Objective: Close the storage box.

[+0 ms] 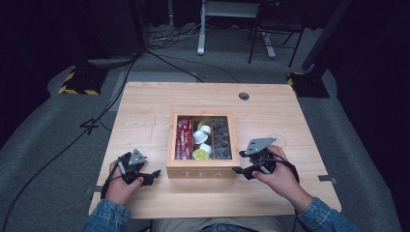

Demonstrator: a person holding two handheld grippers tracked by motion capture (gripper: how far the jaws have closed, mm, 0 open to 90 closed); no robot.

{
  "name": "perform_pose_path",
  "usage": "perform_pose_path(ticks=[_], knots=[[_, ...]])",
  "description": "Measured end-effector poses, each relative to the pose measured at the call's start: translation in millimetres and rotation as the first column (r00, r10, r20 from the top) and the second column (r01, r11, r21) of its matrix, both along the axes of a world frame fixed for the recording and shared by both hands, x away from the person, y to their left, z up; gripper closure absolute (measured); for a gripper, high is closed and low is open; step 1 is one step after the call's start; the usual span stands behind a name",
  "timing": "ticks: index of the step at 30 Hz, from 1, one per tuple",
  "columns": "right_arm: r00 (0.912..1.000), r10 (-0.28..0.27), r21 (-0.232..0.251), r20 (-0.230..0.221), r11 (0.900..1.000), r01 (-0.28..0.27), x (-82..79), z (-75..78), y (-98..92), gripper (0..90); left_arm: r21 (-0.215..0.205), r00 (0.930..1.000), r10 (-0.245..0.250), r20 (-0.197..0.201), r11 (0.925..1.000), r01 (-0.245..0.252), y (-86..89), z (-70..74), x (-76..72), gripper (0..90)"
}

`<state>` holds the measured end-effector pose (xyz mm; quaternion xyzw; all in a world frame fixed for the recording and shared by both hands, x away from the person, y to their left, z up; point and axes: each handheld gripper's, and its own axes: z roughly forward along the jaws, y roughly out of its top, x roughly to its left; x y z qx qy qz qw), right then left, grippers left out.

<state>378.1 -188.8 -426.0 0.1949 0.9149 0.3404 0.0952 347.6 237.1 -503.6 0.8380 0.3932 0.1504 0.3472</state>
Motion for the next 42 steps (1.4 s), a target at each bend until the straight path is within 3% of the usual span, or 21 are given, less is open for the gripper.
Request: perform_pose_path(ticks=[7, 14, 24, 33, 42], knots=[[0.9998, -0.014, 0.033, 0.013, 0.999, 0.013, 0.5, 5.2, -2.1, 25.5, 0.003, 1.0000, 0.001, 0.003, 1.0000, -0.001, 0.2, 0.2, 0.1, 21.8], [0.9996, -0.023, 0.136, 0.018, 0.991, 0.021, 1.2, 19.6, -7.1, 23.9, 0.000, 1.0000, 0.000, -0.002, 1.0000, 0.000, 2.2, 0.0, -1.6, 21.9], [0.9934, -0.097, 0.210, 0.062, 0.974, 0.082, 5.3, 43.2, -41.8, 19.6, 0.004, 1.0000, 0.006, 0.003, 1.0000, -0.006, 8.2, 0.1, -5.4, 21.8], [0.9759, -0.195, 0.208, 0.098, 0.963, 0.171, 6.5, 51.6, -87.1, 17.4, -0.003, 0.9999, 0.011, -0.002, 0.9999, -0.011, 8.6, -0.2, -6.4, 21.9], [0.9570, -0.279, 0.201, 0.080, 0.945, 0.259, 9.1, 42.9, -124.4, 16.8, -0.002, 0.9999, 0.011, -0.002, 0.9999, -0.011, 8.8, -0.1, -6.3, 21.8]])
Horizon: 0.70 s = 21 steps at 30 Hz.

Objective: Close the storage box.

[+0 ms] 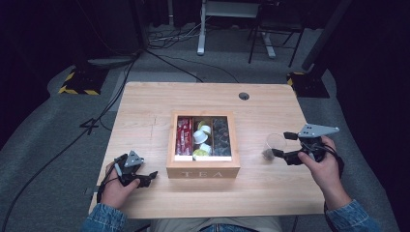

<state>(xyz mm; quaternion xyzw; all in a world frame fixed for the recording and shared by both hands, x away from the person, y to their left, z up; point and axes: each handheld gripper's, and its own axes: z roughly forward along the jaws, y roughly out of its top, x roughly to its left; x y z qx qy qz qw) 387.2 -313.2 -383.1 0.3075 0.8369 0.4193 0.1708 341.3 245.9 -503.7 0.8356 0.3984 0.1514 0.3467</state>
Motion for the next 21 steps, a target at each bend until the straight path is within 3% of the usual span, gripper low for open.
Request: perform_pose_path(ticks=[5, 9, 15, 21], knots=[[0.9988, -0.048, -0.021, -0.002, 0.999, 0.048, 1.7, -7.2, -17.2, 16.9, 0.000, 1.0000, 0.000, 0.000, 1.0000, 0.000, 0.0, 0.0, 0.0, 21.8], [0.9967, -0.075, -0.020, -0.033, 0.997, 0.074, 4.3, -16.6, -30.9, 17.0, 0.000, 1.0000, -0.001, 0.001, 1.0000, 0.001, 0.1, 0.0, 0.1, 21.8], [0.9885, -0.123, -0.021, -0.087, 0.992, 0.122, 10.7, -33.4, -48.2, 17.2, 0.001, 1.0000, -0.002, 0.001, 1.0000, 0.002, 2.1, 0.0, 1.4, 21.9], [0.9804, -0.163, -0.049, -0.110, 0.986, 0.158, 15.3, -50.5, -59.8, 18.4, 0.003, 1.0000, 0.004, 0.003, 1.0000, -0.004, 3.4, 0.1, 1.7, 21.9]])
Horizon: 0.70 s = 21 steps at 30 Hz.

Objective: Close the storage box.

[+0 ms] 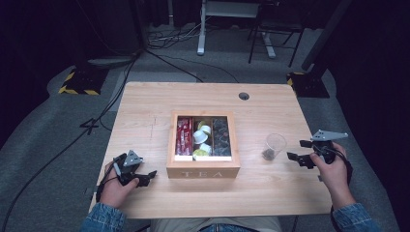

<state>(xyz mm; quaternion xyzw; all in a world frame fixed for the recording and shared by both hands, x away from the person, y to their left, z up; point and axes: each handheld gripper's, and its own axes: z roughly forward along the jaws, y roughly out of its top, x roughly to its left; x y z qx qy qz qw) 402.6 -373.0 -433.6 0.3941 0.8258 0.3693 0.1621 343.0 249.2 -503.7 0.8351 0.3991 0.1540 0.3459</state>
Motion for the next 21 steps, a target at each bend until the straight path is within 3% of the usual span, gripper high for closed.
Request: perform_pose_path(ticks=[11, 21], knots=[[0.9980, -0.063, 0.001, 0.008, 0.998, 0.063, 1.3, -37.3, -19.6, 21.0, 0.000, 1.0000, 0.005, -0.003, 1.0000, -0.005, 0.8, 0.1, 1.4, 21.8], [0.9959, -0.086, -0.001, -0.027, 0.996, 0.086, 1.0, -57.6, -21.0, 19.0, 0.001, 1.0000, 0.004, -0.002, 1.0000, -0.004, 0.8, 0.1, 1.5, 21.7]])
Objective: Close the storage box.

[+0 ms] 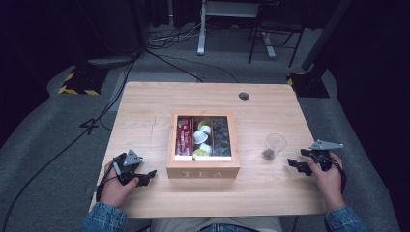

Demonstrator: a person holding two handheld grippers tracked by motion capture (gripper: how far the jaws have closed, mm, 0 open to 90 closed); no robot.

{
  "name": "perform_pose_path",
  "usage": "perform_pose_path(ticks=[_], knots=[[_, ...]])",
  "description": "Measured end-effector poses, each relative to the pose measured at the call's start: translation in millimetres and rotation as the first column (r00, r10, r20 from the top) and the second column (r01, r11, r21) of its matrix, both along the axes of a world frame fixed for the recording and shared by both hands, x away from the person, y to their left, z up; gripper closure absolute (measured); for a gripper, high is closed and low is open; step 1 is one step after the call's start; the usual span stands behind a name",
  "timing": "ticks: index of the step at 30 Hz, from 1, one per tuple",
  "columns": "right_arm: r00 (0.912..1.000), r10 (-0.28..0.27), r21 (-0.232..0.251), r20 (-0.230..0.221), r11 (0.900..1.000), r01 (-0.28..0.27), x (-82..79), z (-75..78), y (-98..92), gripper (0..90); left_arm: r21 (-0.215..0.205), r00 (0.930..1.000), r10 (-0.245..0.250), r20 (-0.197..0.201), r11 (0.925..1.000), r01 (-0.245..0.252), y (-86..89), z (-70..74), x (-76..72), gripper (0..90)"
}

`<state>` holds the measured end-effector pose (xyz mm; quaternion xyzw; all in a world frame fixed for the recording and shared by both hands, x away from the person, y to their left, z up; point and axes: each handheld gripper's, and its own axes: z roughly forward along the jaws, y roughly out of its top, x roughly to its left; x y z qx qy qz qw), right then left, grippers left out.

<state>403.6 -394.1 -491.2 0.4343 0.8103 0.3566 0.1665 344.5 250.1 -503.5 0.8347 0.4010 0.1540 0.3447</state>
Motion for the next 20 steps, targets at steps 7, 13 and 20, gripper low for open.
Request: perform_pose_path(ticks=[7, 13, 20], knots=[[1.0000, 0.001, -0.016, 0.010, 1.000, -0.001, -3.6, -6.3, 1.6, 17.4, -0.001, 1.0000, 0.001, 0.000, 1.0000, -0.001, -0.1, 0.0, -0.1, 21.7], [0.9992, -0.009, -0.026, 0.038, 1.000, 0.010, -6.1, -11.7, 2.0, 15.3, 0.001, 1.0000, -0.002, 0.001, 1.0000, 0.002, -0.1, -0.1, 0.3, 21.5], [0.9990, -0.020, -0.028, 0.040, 0.999, 0.021, -6.3, -12.3, 2.7, 14.1, 0.005, 0.9998, 0.018, -0.002, 0.9998, -0.018, -0.7, -0.3, 0.5, 19.1]])
